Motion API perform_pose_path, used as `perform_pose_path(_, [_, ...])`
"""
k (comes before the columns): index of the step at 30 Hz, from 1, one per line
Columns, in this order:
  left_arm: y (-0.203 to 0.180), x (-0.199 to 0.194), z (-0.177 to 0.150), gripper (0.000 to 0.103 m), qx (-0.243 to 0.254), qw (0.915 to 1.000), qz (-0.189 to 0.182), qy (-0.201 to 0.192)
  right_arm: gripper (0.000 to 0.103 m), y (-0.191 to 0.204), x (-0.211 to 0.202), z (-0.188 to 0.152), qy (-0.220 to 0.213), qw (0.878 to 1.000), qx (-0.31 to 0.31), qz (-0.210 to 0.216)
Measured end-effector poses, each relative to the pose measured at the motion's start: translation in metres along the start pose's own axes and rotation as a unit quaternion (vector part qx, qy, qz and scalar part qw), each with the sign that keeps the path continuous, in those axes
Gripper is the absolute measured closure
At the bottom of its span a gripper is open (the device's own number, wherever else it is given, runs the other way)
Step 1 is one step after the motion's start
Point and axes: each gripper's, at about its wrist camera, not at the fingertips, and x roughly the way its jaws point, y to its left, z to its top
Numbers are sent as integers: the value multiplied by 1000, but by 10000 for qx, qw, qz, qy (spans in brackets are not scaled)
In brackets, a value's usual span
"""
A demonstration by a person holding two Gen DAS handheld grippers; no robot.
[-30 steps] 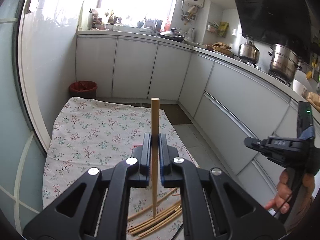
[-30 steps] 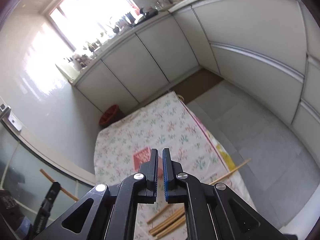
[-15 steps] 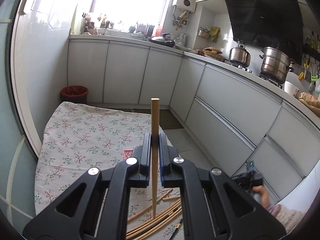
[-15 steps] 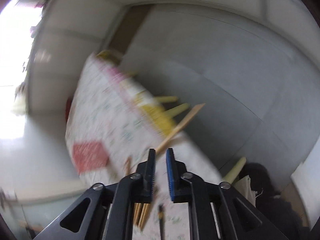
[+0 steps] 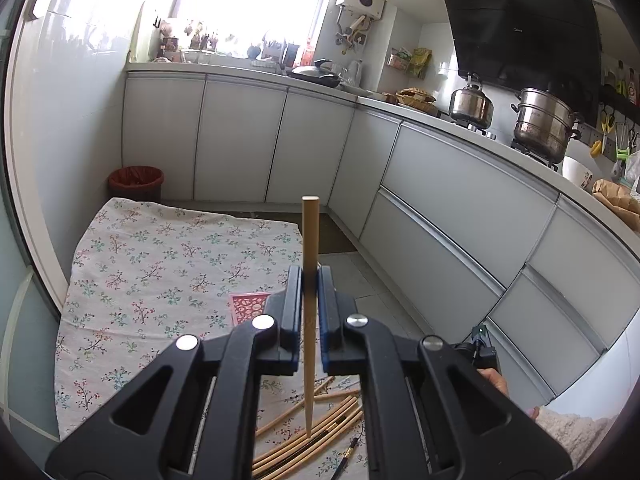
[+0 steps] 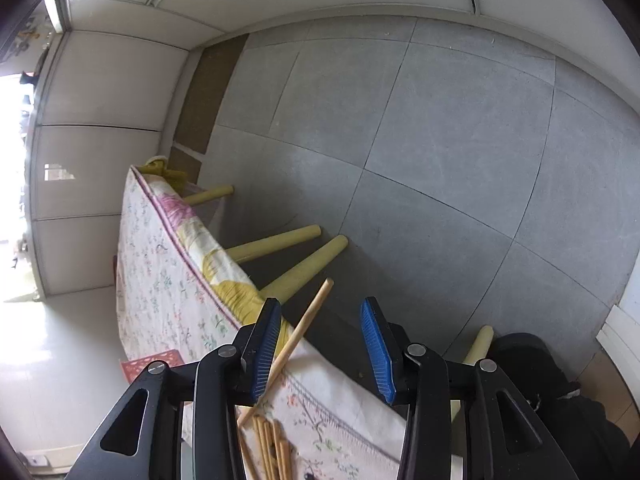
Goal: Organize utensils
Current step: 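Carry both upright chopsticks over the pink mesh cup with both grippers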
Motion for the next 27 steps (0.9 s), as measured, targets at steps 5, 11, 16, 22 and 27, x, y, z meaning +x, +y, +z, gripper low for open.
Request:
perform_pose_path(5, [1,0,-1,95,-24,10000,50,25,91,7,14,4,90,9999,-74,-25])
perform_pose_path(11, [2,-5,1,95,-49,9998,181,-28,95,53,-37,-26,-643,9904,-1142,431])
perform_pose_path(16, [2,-8,1,95,-27,9996,282,-44,97,112,-84,-86,-1120,9613,-2428,658])
perform_pose_path(22, [7,-12,4,95,-54,9993,370,-44,98,171,-119,-154,-1420,9172,-3669,625])
perform_pose_path(27, [12,-13,7,95,-111,9990,420,-87,98,198,-142,-177,-1540,8986,-4052,679])
